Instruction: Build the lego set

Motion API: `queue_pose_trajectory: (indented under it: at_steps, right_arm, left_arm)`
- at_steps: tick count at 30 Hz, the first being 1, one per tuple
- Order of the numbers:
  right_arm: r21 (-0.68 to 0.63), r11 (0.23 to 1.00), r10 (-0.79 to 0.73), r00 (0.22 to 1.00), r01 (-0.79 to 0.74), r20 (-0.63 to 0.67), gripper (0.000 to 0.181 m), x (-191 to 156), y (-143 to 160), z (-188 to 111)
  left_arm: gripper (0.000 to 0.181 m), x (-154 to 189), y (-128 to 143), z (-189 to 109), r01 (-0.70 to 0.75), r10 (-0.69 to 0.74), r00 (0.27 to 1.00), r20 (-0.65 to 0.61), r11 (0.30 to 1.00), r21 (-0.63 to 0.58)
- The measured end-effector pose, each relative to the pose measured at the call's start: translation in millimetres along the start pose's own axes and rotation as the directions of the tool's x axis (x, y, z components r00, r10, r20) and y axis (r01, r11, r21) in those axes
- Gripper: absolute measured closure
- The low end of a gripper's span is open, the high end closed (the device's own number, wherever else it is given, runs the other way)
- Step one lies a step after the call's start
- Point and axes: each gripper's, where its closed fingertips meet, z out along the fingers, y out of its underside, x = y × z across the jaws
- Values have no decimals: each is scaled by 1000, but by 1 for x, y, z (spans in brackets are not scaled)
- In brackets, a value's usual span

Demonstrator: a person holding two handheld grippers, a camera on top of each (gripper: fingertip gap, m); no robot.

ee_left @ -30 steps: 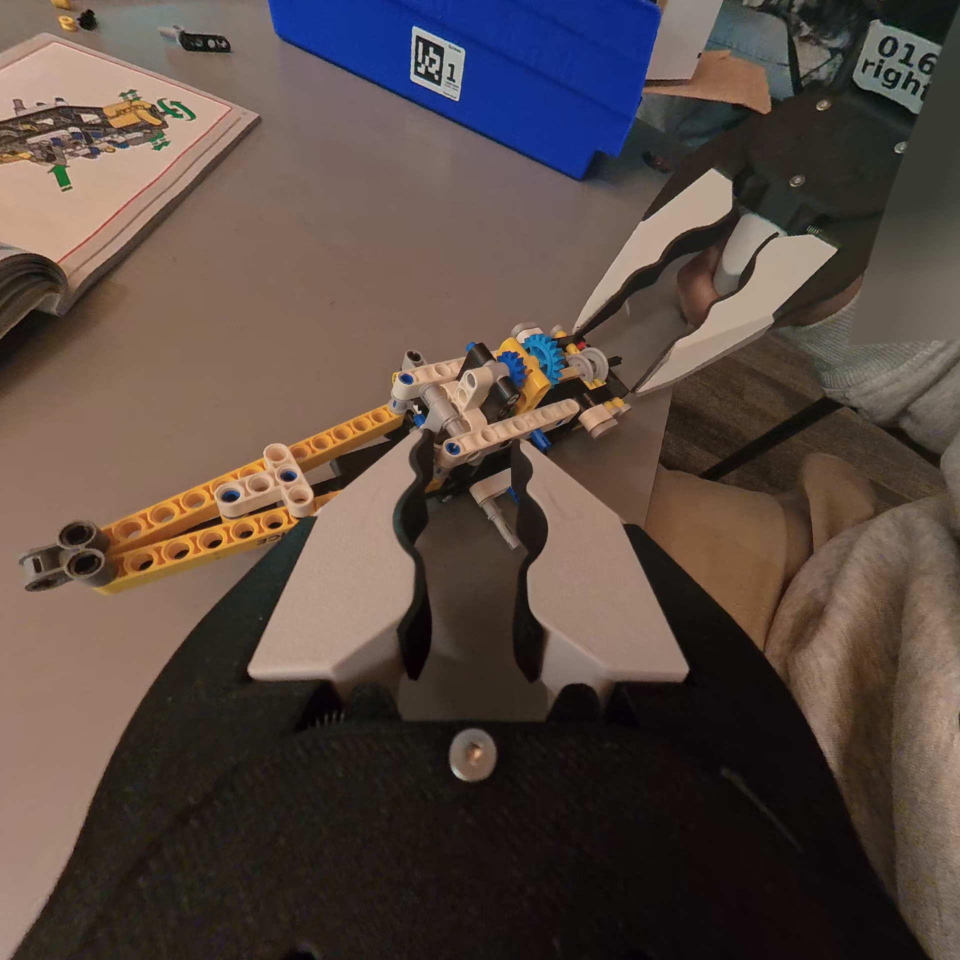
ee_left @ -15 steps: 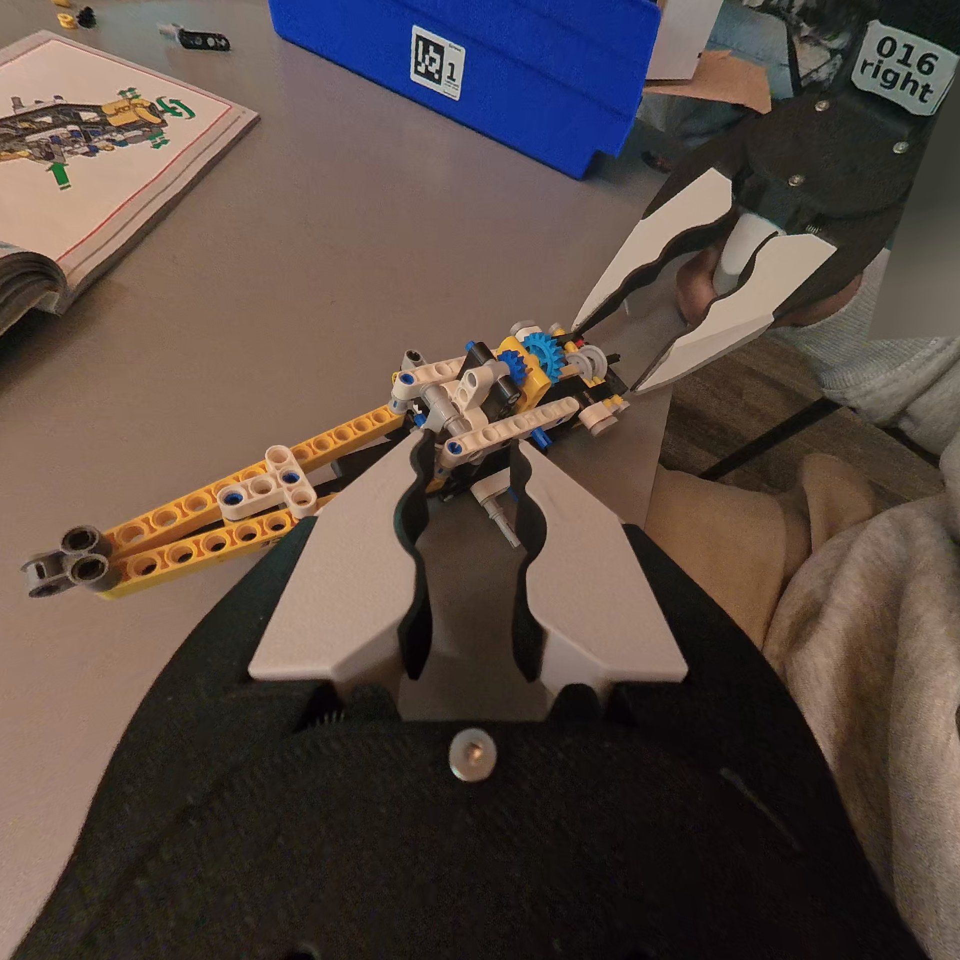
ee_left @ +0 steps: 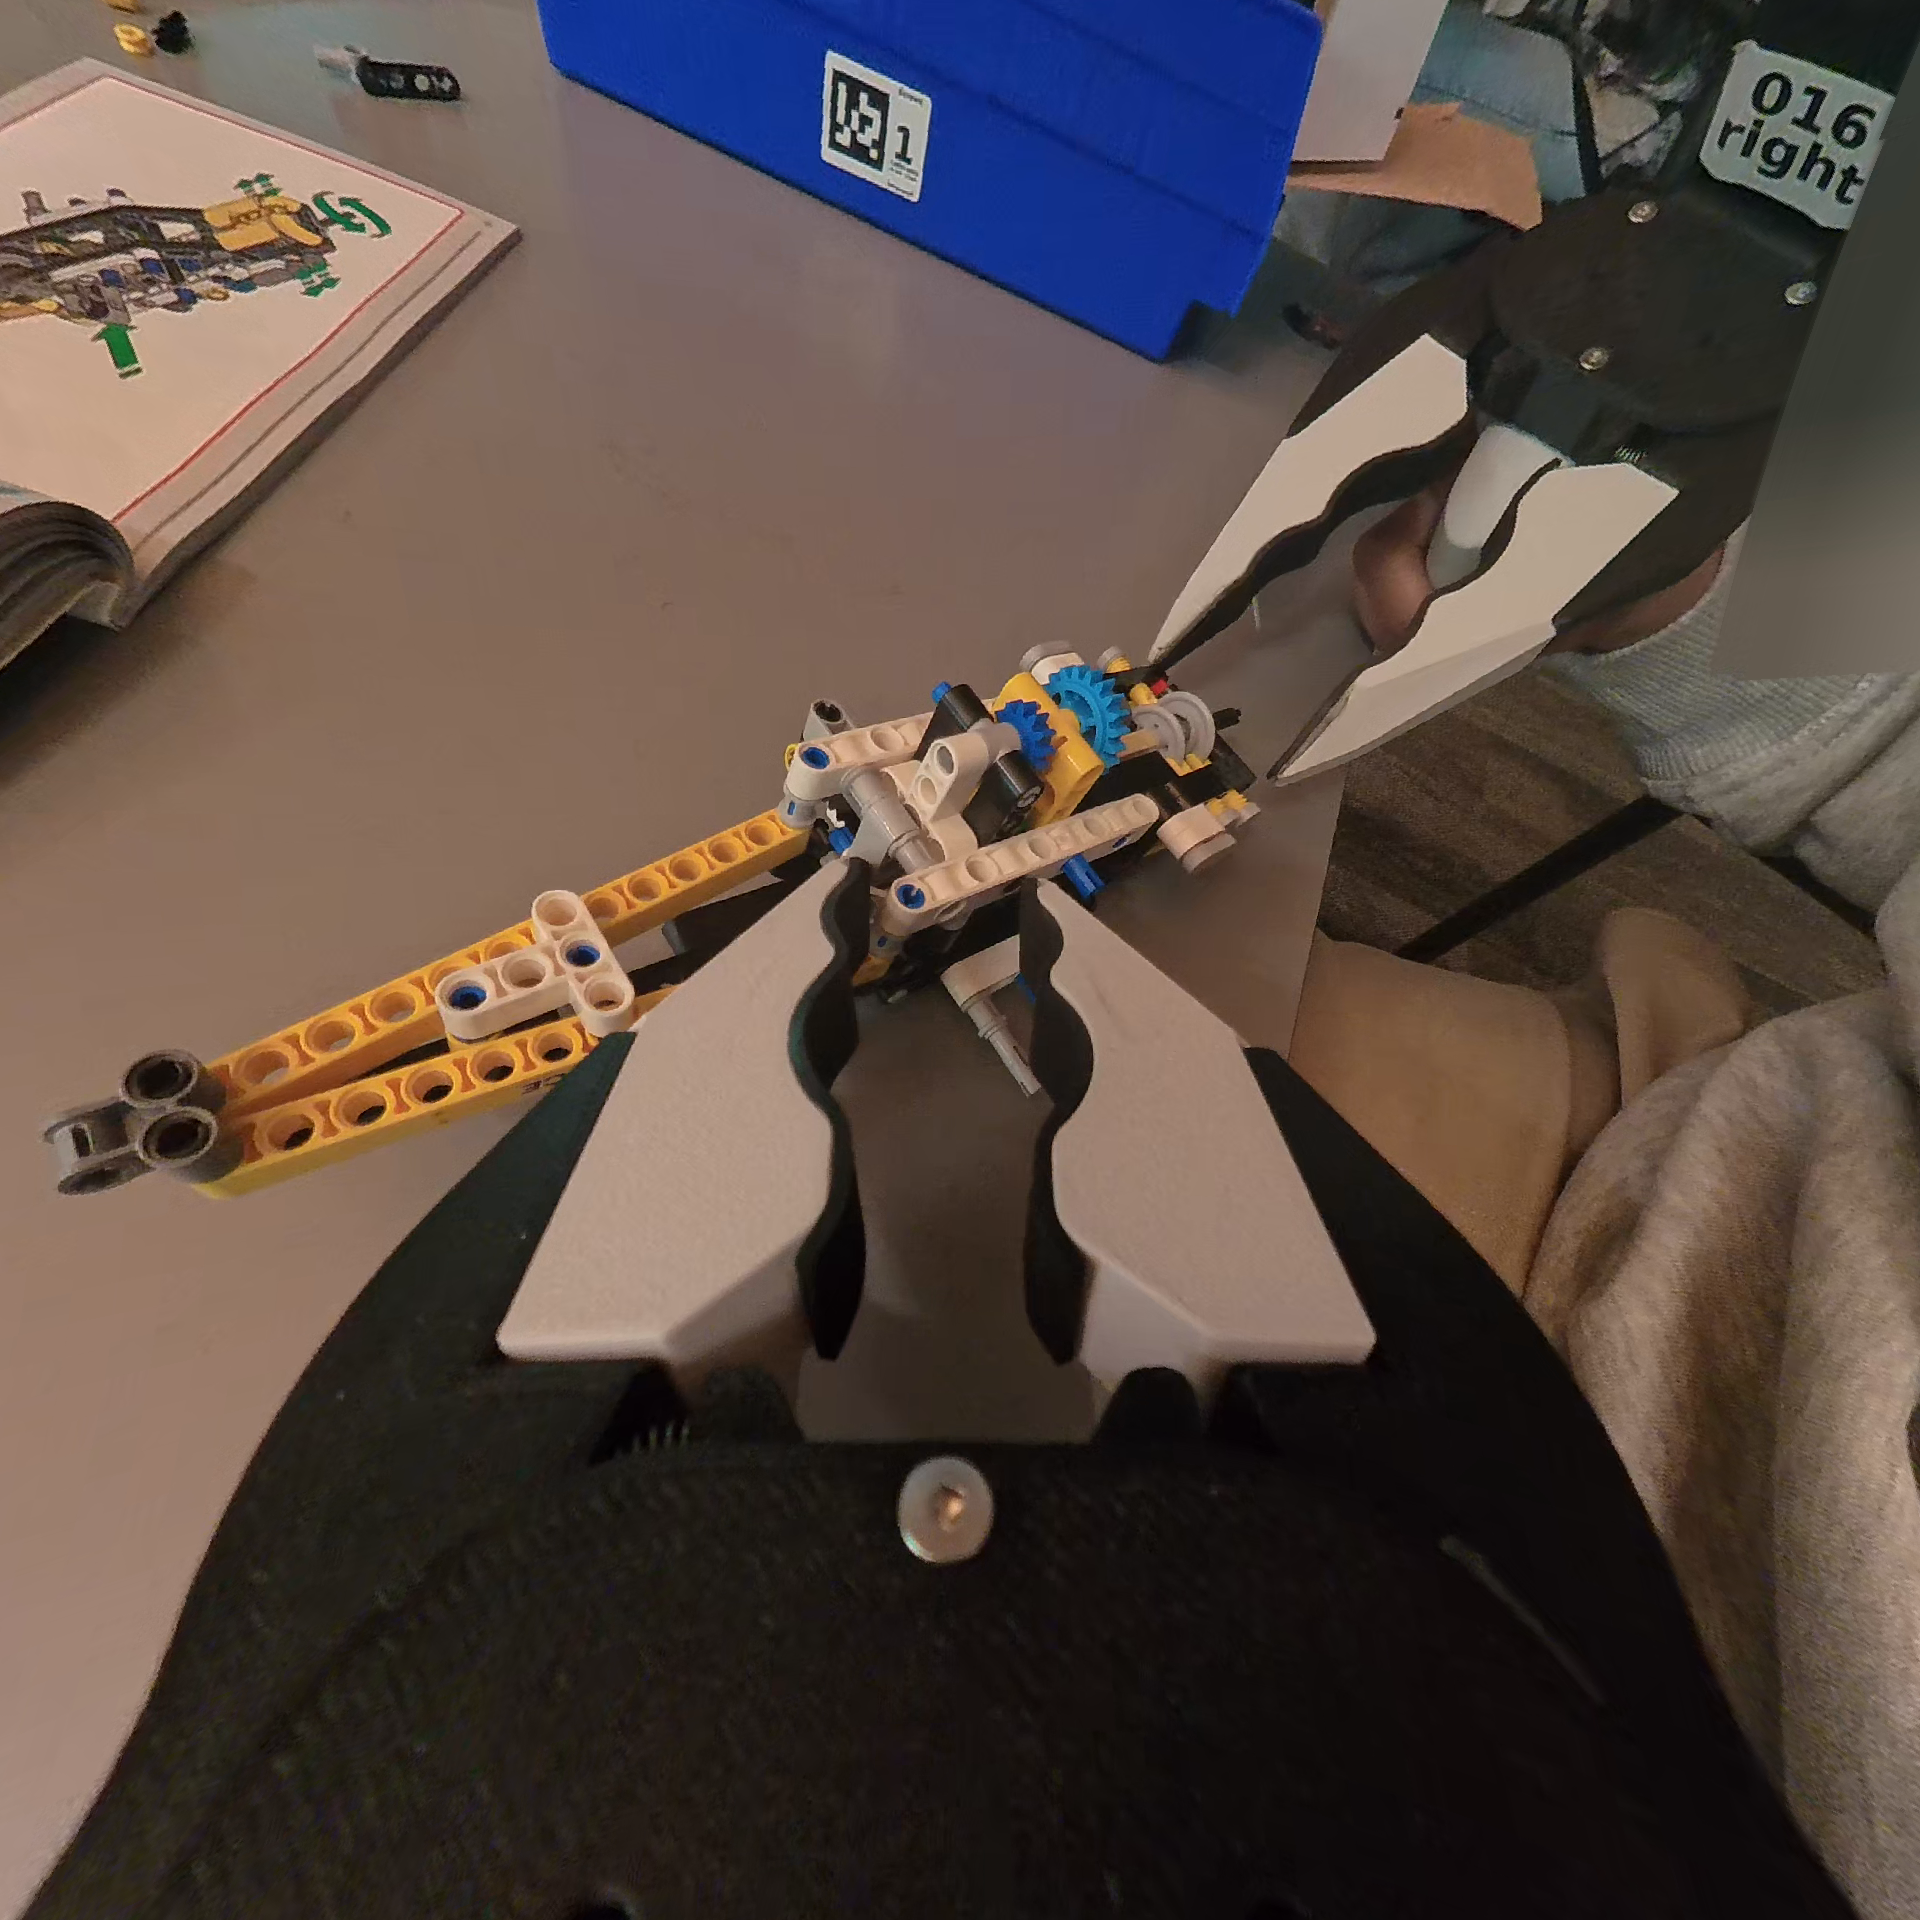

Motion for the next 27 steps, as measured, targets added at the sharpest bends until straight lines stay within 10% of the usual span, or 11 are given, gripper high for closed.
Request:
queue_pose_trajectory:
  at_steps: [27]
  right_arm:
    - [27, 997, -66, 998, 66, 22, 166, -8, -6, -2]
  left_arm:
    - [155, 0, 0, 0, 3, -3, 1000, -2, 1000, 0]
